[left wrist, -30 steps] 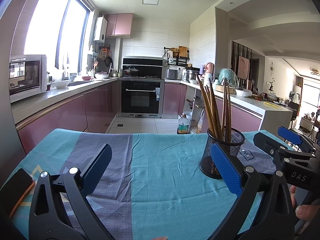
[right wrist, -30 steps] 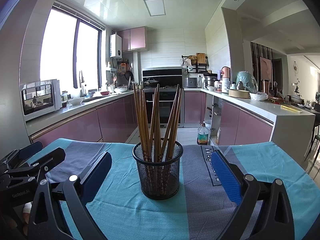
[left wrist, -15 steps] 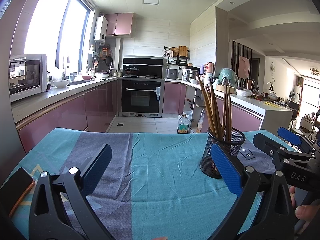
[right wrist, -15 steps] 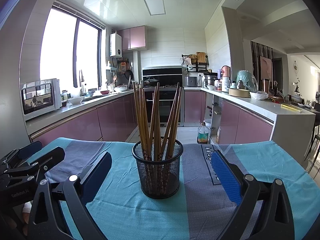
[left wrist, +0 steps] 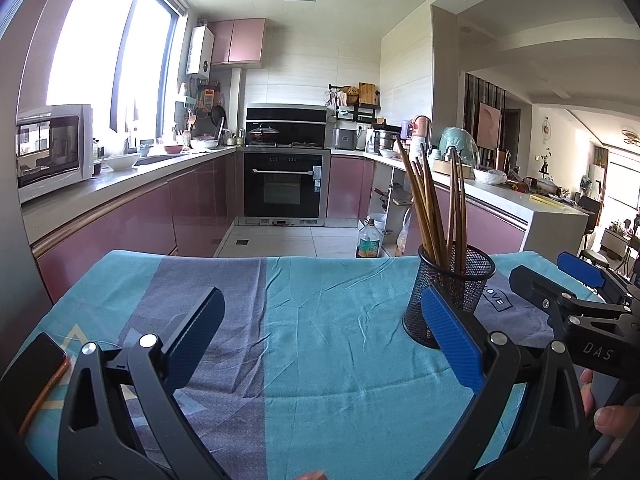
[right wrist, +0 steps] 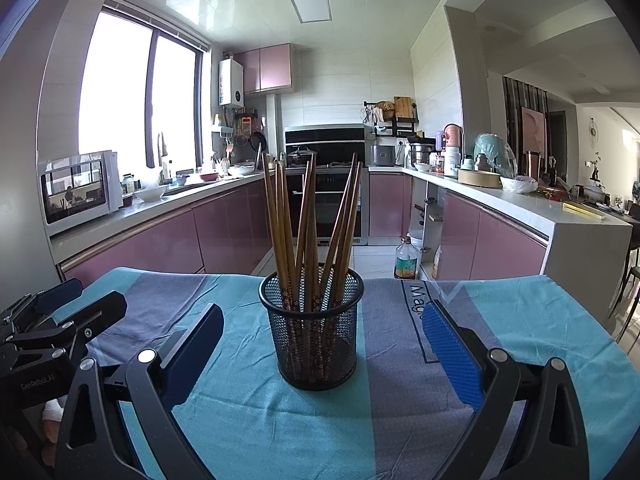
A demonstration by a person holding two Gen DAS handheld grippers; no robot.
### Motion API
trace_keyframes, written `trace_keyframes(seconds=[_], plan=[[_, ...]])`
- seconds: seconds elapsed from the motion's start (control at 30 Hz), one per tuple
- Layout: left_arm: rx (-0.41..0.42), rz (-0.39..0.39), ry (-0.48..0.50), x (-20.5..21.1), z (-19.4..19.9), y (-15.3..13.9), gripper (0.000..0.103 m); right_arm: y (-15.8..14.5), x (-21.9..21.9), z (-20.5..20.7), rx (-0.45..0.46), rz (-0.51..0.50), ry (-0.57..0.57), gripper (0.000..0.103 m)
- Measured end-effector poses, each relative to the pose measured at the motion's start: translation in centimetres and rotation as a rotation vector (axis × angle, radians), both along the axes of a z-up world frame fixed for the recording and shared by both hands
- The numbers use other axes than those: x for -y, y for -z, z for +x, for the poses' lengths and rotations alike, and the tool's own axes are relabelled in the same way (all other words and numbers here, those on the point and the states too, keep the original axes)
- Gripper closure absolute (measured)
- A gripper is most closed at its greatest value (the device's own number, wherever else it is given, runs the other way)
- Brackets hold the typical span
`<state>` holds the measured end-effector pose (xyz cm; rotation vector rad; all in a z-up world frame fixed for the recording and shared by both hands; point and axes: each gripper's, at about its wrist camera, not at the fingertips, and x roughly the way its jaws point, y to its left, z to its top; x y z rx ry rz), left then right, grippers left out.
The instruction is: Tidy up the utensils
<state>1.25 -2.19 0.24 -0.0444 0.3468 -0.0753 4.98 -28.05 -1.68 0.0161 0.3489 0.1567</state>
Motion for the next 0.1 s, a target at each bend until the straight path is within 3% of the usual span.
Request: trace_keyframes(seconds=[0.1], plan=[[-0.044, 0.002, -0.001, -0.6, 0.6, 0.4, 0.006, 1.0, 1.8, 1.5, -0.084, -0.027, 0.042, 0.007]])
